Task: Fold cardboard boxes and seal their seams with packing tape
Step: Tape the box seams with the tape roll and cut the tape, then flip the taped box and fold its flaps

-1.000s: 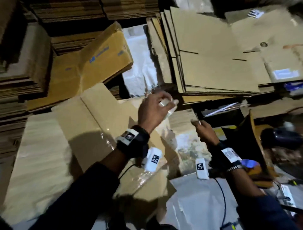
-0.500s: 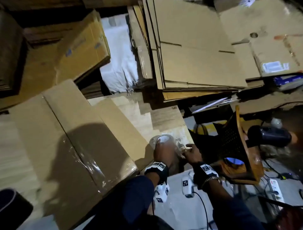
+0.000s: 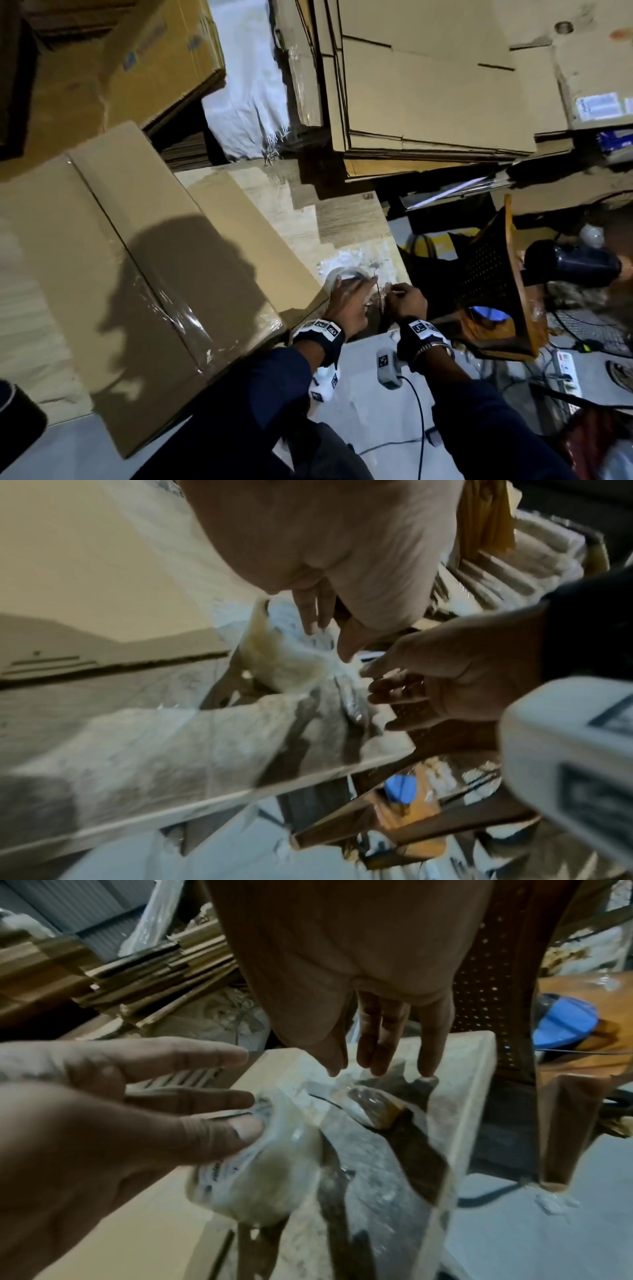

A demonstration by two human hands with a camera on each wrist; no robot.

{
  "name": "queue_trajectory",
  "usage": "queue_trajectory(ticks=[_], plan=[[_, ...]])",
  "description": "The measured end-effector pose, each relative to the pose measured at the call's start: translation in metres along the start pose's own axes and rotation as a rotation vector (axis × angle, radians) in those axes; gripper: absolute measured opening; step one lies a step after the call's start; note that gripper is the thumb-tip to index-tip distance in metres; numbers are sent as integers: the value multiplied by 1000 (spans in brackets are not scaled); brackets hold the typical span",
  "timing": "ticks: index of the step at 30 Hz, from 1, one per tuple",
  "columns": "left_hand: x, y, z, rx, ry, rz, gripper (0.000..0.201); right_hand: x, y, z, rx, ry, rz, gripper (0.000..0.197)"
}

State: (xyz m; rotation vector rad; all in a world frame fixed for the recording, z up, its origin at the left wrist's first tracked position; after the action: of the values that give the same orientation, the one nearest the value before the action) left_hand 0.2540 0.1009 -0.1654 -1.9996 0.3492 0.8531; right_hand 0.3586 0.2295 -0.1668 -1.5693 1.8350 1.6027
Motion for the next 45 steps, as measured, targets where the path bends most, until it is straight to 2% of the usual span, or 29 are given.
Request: queue_trajectory(ticks=[4, 7, 11, 12, 15, 16, 21, 23, 25, 27, 29, 31, 32, 36, 39, 42, 45], plan=[[-54, -32, -2, -95, -180, -104, 62, -20, 45, 4, -147, 50, -82, 21], [-118, -51, -2, -159, -321, -161, 52, -32, 114, 2, -315, 108, -85, 22], [-214, -46, -15, -231, -445, -205, 46, -36, 222, -11, -496, 145, 26, 46], [-240, -36, -24, -252, -474, -226, 44, -35, 251, -16, -531, 162, 49, 47], [-302, 7, -56, -325, -558, -234, 38, -18, 325, -30, -565, 268, 105, 17], [-318, 26, -68, -356, -587, -221, 37, -8, 345, -34, -570, 311, 123, 12], [-372, 148, -133, -602, -717, -134, 37, 58, 419, -57, -588, 458, 101, 12], [-382, 191, -157, -637, -787, -90, 43, 85, 438, -64, -600, 457, 67, 36], [-388, 229, -176, -692, -823, -58, 65, 107, 452, -72, -608, 470, 31, 62], [-387, 258, -189, -839, -746, -131, 105, 127, 459, -79, -592, 512, 8, 76], [-384, 274, -195, -932, -633, -335, 147, 144, 461, -80, -571, 516, -20, 90], [-385, 281, -194, -918, -571, -501, 175, 161, 462, -75, -542, 485, -58, 106], [-388, 283, -193, -907, -554, -519, 181, 169, 463, -71, -532, 470, -73, 109], [-406, 278, -193, -916, -534, -394, 179, 185, 473, -59, -534, 458, -18, 115], [-432, 273, -201, -875, -549, -338, 173, 162, 504, -92, -565, 422, 19, 113], [-468, 254, -217, -789, -656, -288, 168, 129, 535, -128, -632, 361, 36, 109], [-505, 224, -236, -662, -814, -228, 165, 99, 560, -152, -776, 206, 113, 135]])
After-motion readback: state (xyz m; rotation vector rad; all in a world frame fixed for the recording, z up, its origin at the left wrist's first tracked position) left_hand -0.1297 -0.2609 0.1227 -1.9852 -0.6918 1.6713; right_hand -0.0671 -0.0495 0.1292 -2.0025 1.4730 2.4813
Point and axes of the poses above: each hand's wrist, its own z-axis towards the middle knuckle, its own x-axis out of the palm, y = z × x, the point moved 1 cm from there along z, towards the middle knuckle, and after that the axes turned 9 degrees about -x, right-handed, at the moved point
